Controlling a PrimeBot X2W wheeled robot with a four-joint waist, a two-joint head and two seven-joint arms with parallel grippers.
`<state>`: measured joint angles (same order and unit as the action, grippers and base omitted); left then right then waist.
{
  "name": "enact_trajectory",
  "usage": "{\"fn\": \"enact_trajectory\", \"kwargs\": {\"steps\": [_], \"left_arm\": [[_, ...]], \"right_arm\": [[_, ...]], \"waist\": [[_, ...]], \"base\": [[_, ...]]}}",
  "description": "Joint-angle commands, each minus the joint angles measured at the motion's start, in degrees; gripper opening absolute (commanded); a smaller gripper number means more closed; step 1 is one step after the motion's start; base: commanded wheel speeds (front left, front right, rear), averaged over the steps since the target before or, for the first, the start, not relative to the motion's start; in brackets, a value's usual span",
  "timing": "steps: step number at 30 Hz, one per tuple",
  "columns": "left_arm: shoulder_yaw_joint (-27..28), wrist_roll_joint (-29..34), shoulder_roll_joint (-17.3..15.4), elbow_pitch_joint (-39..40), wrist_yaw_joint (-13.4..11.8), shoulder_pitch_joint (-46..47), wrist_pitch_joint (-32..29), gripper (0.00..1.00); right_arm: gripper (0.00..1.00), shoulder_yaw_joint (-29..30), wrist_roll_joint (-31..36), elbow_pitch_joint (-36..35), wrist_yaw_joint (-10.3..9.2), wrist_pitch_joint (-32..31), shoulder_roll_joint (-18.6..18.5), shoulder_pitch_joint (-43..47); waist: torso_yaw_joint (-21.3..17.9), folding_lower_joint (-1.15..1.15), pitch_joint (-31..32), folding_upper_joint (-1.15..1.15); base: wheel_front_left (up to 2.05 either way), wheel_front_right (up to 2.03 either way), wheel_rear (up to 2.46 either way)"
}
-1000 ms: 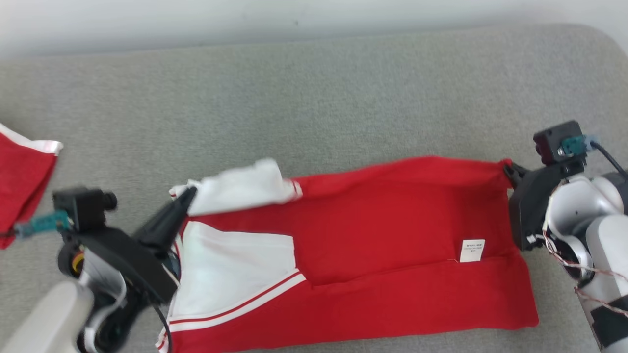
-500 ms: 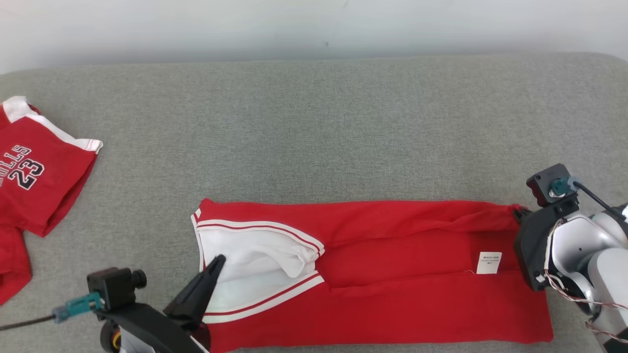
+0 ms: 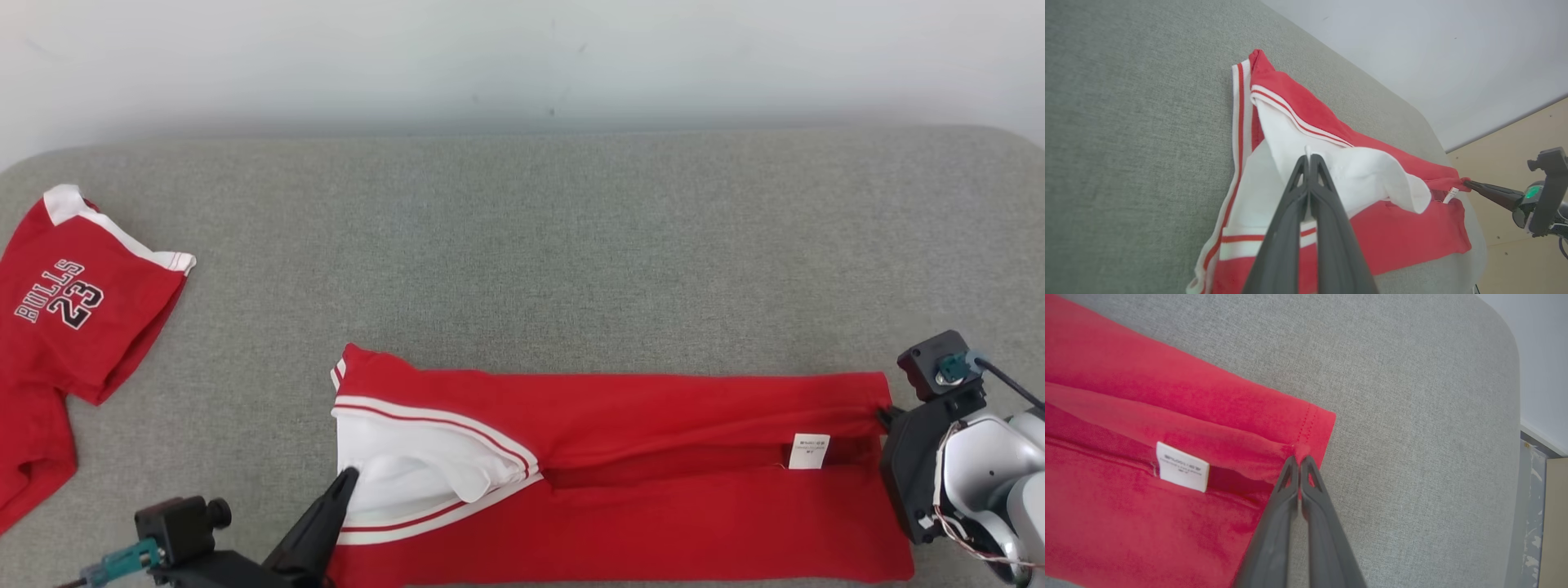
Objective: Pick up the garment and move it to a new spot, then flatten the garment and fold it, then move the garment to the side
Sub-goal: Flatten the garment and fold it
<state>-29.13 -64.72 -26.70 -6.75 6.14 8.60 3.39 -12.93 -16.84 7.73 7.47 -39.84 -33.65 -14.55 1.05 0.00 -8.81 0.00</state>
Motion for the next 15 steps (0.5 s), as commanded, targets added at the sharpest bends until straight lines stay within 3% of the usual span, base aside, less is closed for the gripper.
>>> {"fn": "enact_trajectory", "kwargs": {"steps": [1, 4, 5, 6, 7, 8, 15], "left_arm": [[0.1, -0.8, -0.2, -0.3, 0.3, -0.9, 0.2, 0.0], [-0.6, -0.9, 0.1, -1.2, 0.3, -1.7, -0.1, 0.0], [-1.0, -0.8, 0.3, -1.5, 0.3, -1.7, -0.3, 0.0], [-1.1, -0.5, 0.3, -2.0, 0.2, -1.7, -0.2, 0.0], [-1.2, -0.1, 0.5, -2.5, 0.0, -1.7, 0.1, 0.45], [-1.2, 0.2, 0.7, -3.3, -0.5, -1.8, 0.3, 1.0], [-2.1, 8.1, 0.7, -7.2, -2.8, -2.4, 7.9, 1.0]], "right_arm": [[0.0, -0.1, 0.4, -0.3, 0.06, -0.2, -0.3, 0.6], [0.0, -0.6, 0.6, 0.0, 0.06, -0.4, -0.1, 1.4], [0.11, -0.8, 0.5, 0.3, 0.06, -0.4, -0.1, 1.7], [1.0, -0.5, 0.0, 0.8, 0.06, -0.5, 0.2, 1.9], [1.0, -0.3, 0.1, 1.0, 0.06, -0.4, 0.6, 1.9], [1.0, -0.3, 0.1, 1.0, 0.06, -0.3, 0.9, 2.1], [1.0, 5.3, -1.1, -0.4, 0.06, 3.8, 4.7, 6.0]], "waist": [[-0.2, 0.0, 0.5, 0.0], [-0.1, 0.0, 0.9, 0.0], [0.0, 0.0, 1.0, 0.0], [0.1, 0.0, 1.1, 0.0], [0.2, 0.0, 1.2, 0.0], [0.3, 0.0, 1.4, 0.0], [0.9, 0.0, 5.0, 0.0]], "base": [[0.0, 0.0, 0.0], [0.0, 0.0, 0.0], [0.0, 0.0, 0.0], [0.0, 0.0, 0.0], [0.0, 0.0, 0.0], [0.0, 0.0, 0.0], [0.0, 0.0, 0.0]]}}
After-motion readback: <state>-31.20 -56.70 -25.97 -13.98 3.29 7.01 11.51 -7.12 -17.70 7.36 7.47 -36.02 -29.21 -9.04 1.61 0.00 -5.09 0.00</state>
